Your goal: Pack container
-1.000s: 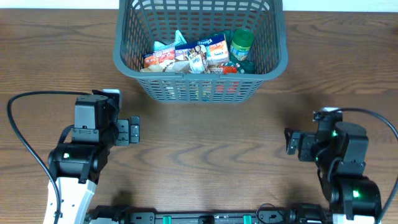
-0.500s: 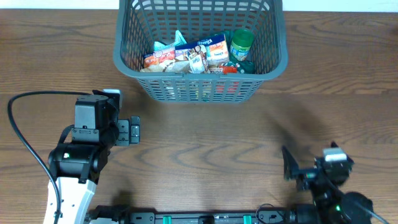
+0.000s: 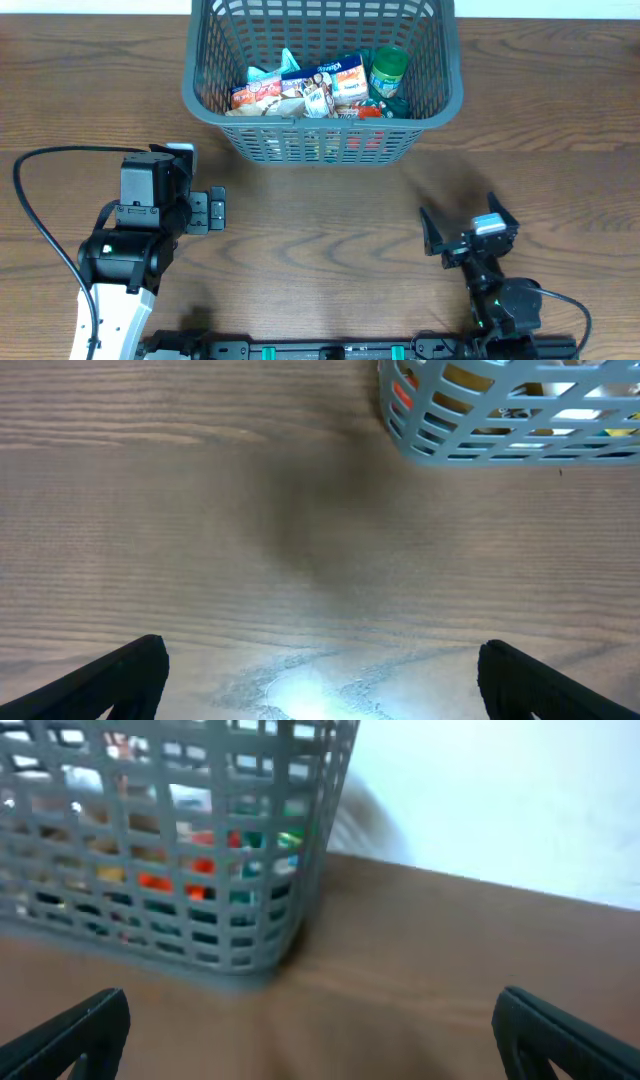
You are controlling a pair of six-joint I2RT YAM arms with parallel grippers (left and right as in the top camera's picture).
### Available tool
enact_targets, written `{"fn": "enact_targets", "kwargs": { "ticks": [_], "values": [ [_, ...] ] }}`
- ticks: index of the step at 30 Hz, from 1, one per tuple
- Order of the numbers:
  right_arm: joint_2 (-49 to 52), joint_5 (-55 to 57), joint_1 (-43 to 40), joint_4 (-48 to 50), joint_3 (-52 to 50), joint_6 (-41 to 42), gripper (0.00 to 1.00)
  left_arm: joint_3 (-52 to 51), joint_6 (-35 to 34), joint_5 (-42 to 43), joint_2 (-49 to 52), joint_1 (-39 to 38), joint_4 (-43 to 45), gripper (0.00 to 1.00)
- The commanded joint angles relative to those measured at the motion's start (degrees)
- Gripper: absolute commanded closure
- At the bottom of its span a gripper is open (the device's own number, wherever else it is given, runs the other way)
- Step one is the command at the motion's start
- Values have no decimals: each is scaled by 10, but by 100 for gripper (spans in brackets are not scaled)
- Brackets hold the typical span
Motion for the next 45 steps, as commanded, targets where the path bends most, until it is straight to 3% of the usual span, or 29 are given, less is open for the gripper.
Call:
{"fn": "enact_targets", "kwargs": {
  "ticks": [1, 29, 32, 35, 39, 45],
  "values": [
    [-8, 19, 0, -1, -3, 0, 1, 2, -3, -1, 0, 3, 1, 2],
    [-8, 18, -2, 0, -3, 0, 1, 2, -3, -1, 0, 3, 1, 2],
    [-8, 18, -2, 0, -3, 0, 1, 2, 54, -45, 0, 3, -3, 1],
    [-8, 18, -2, 0, -3, 0, 1, -7, 47, -26, -16, 1, 0, 1],
    [-8, 18, -2, 0, -3, 0, 1, -100, 47, 52, -127, -1, 86, 1],
    [-8, 18, -2, 0, -3, 0, 1, -315, 36, 60, -325, -1, 295, 1]
  ]
}}
